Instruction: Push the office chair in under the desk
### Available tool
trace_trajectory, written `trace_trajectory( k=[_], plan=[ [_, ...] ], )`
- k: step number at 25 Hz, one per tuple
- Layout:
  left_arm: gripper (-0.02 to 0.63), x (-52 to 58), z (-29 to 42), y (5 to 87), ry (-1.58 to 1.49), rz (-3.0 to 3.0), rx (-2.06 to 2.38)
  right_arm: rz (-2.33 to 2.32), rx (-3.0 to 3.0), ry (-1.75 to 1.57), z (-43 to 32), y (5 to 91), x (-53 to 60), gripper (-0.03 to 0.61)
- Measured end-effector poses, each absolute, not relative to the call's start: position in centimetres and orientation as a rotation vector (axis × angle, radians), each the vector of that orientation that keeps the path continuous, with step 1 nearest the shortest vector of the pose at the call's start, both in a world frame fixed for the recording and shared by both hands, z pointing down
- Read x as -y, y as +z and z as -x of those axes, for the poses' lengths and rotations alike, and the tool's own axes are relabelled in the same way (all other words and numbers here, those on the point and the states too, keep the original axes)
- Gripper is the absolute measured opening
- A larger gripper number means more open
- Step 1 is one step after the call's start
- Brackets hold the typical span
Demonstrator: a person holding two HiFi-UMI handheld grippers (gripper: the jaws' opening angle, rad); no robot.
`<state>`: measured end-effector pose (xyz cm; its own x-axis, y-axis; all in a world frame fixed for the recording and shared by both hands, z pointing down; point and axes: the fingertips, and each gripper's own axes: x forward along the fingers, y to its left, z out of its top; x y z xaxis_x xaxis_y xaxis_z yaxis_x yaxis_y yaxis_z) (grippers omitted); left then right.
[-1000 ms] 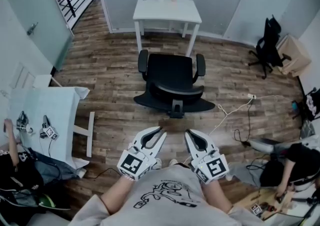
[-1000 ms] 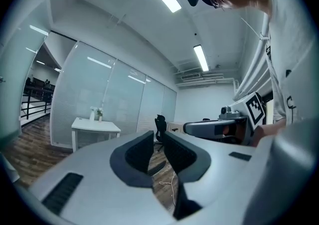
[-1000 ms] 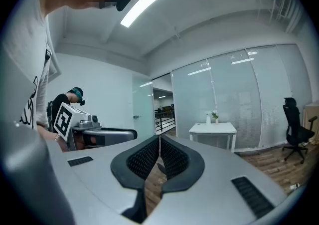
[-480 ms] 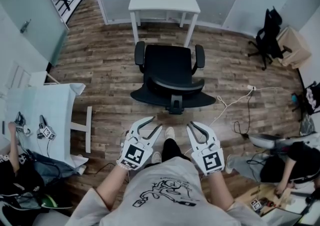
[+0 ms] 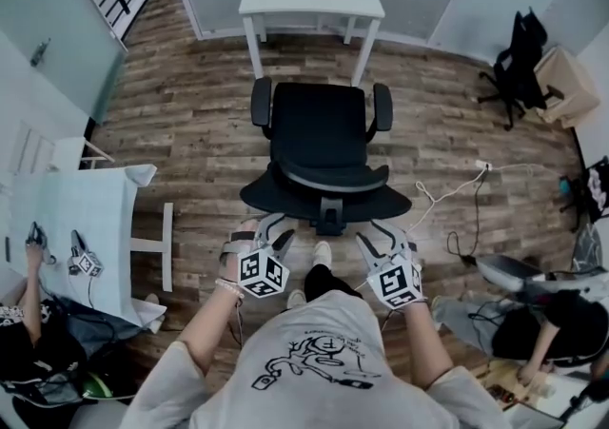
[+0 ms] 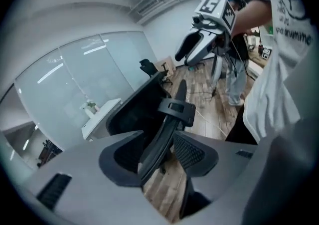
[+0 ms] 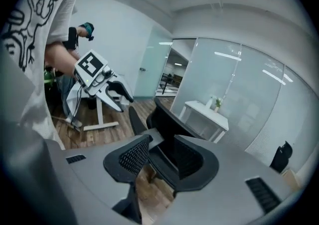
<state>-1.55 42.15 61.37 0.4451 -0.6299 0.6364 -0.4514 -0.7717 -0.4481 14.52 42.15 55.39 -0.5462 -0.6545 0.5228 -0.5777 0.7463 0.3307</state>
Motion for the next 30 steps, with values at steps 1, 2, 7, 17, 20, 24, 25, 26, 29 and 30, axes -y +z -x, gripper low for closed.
trace_trajectory(
  k=[1,2,7,17,20,24,25,26,29,30],
  plan=[
    [0.182,-41.6,1.6,62.4,-1.286,2.439,-0.905,-0.891,2.273,-0.168,-14.9,56.8,-41.6,0.161],
    [0.186,-41.2,1.6,63.3,-1.335,2.392,-0.867,-0.849,2.236,-0.184,-15.2,58.1,-41.1,0.164],
    [0.190,-39.7,2.0,67.8,-1.519,2.184,-0.664,-0.626,2.049,-0.259,-16.4,64.0,-39.8,0.193],
    [0.185,-38.1,2.5,71.7,-1.637,2.080,-0.586,-0.512,1.932,-0.261,-17.5,70.4,-38.1,0.190],
    [0.184,-38.0,2.3,72.1,-1.658,2.093,-0.563,-0.514,1.966,-0.222,-17.6,70.5,-38.0,0.167],
    [0.130,-38.3,2.2,72.4,-1.689,2.106,-0.515,-0.507,1.980,-0.199,-17.6,70.5,-37.9,0.163],
    [0.126,-38.3,2.2,72.4,-1.695,2.106,-0.510,-0.502,1.981,-0.192,-17.6,70.4,-37.9,0.163],
    [0.126,-38.3,2.1,72.4,-1.700,2.110,-0.506,-0.497,1.982,-0.186,-17.6,70.4,-37.8,0.161],
    [0.126,-37.9,2.0,72.4,-1.710,2.124,-0.501,-0.489,1.997,-0.172,-17.8,70.5,-37.4,0.161],
    [0.126,-37.7,2.0,72.4,-1.712,2.124,-0.502,-0.490,2.002,-0.169,-17.8,70.6,-37.2,0.160]
  ],
)
